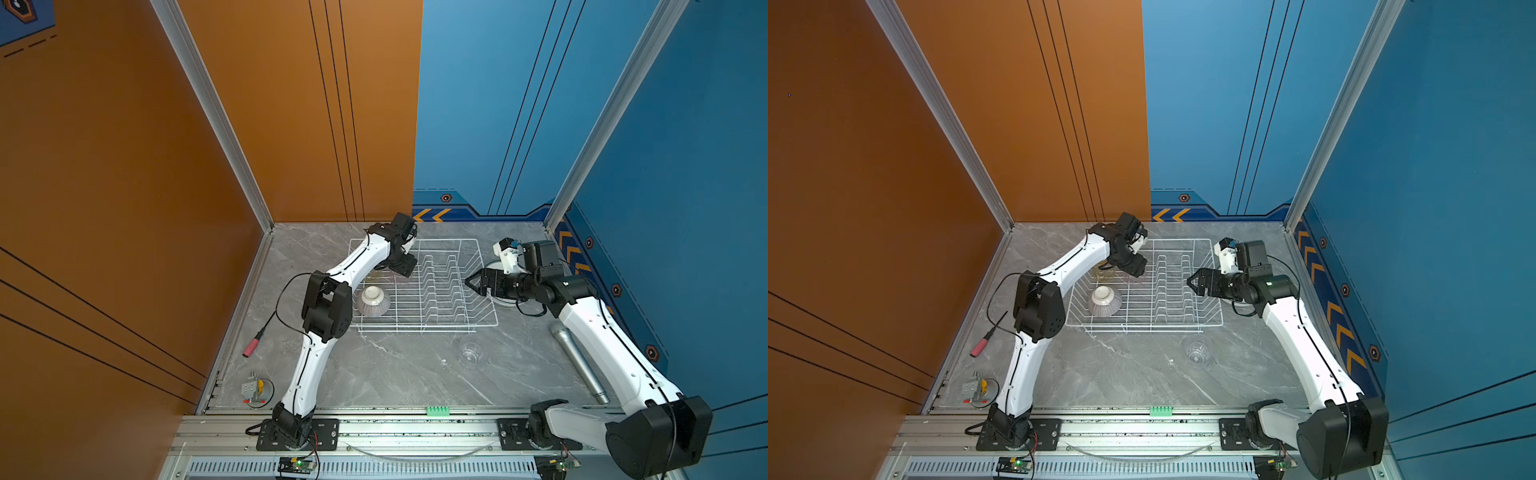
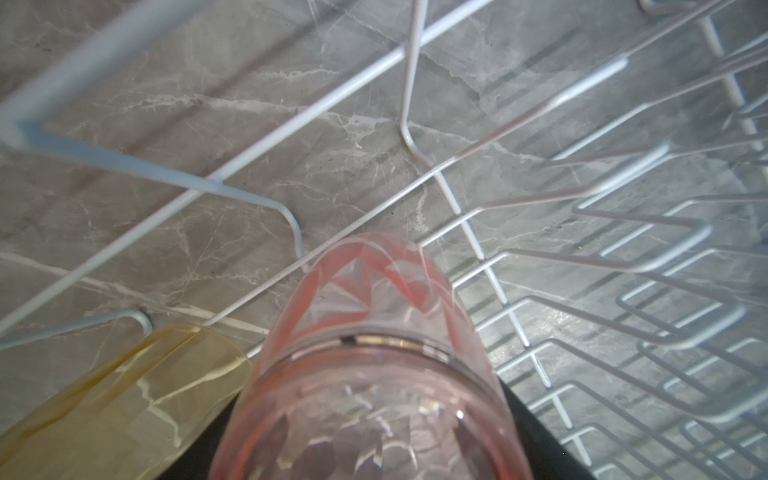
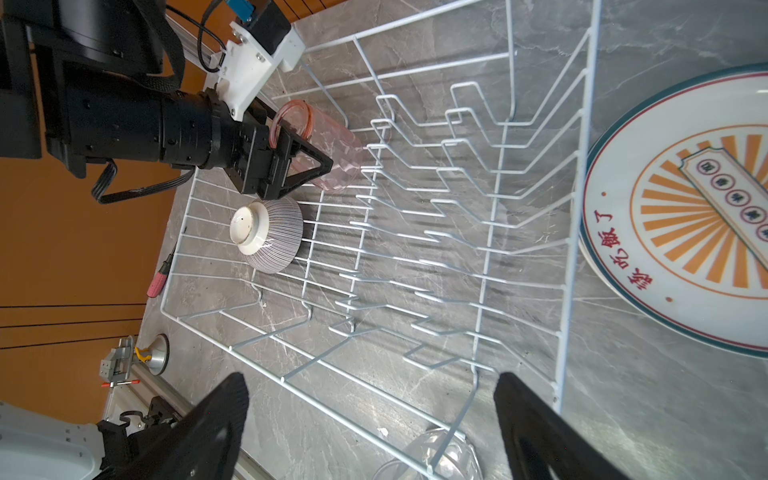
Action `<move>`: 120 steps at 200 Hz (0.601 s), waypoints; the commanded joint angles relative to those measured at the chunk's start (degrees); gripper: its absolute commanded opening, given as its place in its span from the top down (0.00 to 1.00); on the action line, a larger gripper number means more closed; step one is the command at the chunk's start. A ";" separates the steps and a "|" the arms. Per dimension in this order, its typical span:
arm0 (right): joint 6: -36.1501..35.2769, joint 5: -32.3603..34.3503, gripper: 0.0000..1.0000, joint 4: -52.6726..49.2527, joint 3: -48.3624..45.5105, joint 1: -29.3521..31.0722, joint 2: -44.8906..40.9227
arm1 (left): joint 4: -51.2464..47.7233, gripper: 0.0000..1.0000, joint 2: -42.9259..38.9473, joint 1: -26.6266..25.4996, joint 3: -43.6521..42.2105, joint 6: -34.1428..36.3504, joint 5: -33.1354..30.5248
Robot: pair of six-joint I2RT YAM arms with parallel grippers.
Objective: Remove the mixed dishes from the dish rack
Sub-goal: 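Close the left gripper around the pink glass in the rack, then lift the pink glass out with the left gripper while the right gripper approaches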
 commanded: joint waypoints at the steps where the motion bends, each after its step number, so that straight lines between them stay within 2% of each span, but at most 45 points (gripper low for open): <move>1: 0.25 -2.78 0.09 2.43 -1.14 -0.21 1.31 | -1.39 0.51 0.18 0.79 1.01 0.41 4.24; 63: 3.68 -12.67 0.10 10.13 -2.98 -0.44 3.09 | -1.26 0.54 -5.01 2.55 -0.43 0.36 10.73; 120: 10.23 -21.43 0.15 21.67 -7.05 -1.34 3.70 | -1.19 0.56 -12.68 3.46 -1.91 0.43 19.02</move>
